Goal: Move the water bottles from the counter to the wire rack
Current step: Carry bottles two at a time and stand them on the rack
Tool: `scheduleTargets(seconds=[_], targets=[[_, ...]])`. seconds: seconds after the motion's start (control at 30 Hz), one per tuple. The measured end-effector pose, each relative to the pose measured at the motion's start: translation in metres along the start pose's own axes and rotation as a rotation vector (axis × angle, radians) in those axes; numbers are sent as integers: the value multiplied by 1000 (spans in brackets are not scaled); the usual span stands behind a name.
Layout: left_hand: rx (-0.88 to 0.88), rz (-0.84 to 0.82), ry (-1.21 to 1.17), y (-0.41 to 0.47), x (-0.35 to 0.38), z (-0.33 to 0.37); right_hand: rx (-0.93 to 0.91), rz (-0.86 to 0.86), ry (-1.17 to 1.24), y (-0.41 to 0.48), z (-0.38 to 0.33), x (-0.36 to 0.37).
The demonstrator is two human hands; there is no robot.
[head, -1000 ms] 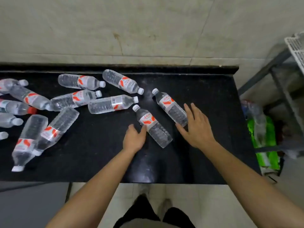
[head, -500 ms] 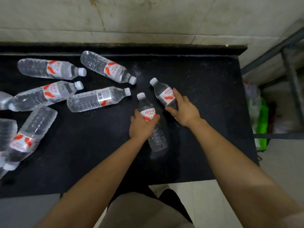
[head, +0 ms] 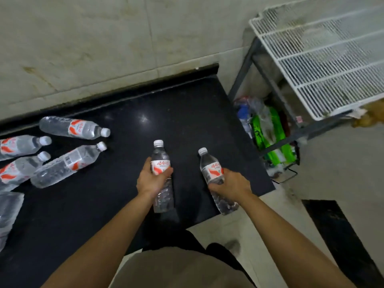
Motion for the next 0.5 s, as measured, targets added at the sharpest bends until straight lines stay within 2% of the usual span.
scheduleTargets(seconds=[0.1,0.3,0.5], targets=[[86,15,-114,-44,38,23,-49,98,65,-18,57,-29],[326,109,-327,-168,137,93,-261,281,269,-71,175,-118],[550,93,-451,-260,224,191,-500,573,370,-125,264,-239]])
Point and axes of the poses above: each hand's wrist, its own y-axis towards the middle knuckle, its own x-axis out of the palm, z = x × y, the point moved 3 cm from there along y, towards the middle knuckle
